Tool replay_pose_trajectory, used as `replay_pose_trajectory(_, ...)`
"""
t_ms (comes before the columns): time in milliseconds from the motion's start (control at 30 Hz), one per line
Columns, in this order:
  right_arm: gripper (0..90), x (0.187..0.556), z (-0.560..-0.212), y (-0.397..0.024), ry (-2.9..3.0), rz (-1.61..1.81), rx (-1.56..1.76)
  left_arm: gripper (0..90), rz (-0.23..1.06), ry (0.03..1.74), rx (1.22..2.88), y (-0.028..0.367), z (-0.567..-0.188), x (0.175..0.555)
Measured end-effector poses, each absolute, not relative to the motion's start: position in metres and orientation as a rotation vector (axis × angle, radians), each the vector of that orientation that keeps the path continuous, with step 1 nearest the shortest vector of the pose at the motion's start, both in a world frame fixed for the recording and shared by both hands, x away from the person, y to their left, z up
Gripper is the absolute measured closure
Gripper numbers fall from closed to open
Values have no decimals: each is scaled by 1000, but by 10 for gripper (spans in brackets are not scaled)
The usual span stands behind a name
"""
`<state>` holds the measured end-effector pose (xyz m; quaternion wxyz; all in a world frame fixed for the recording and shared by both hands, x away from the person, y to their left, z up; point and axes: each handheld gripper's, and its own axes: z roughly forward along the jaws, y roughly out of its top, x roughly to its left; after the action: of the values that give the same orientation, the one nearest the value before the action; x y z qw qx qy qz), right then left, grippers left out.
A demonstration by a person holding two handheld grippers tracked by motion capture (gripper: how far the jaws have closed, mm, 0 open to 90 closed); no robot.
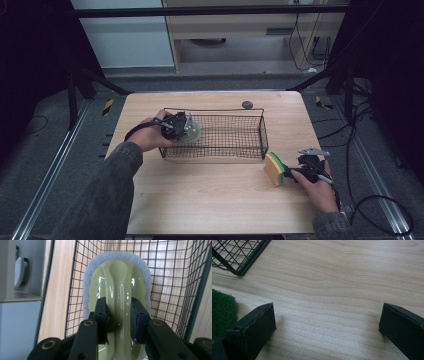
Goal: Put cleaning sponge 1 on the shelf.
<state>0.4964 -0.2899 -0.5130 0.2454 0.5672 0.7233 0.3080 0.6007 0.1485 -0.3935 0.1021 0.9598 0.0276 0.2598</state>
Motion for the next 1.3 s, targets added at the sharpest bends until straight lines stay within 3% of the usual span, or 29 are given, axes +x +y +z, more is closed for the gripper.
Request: replay_pose_trajectory(1300,10,497,-513,-290,1978,840,1541,705,572,171,2915,144,-424,625)
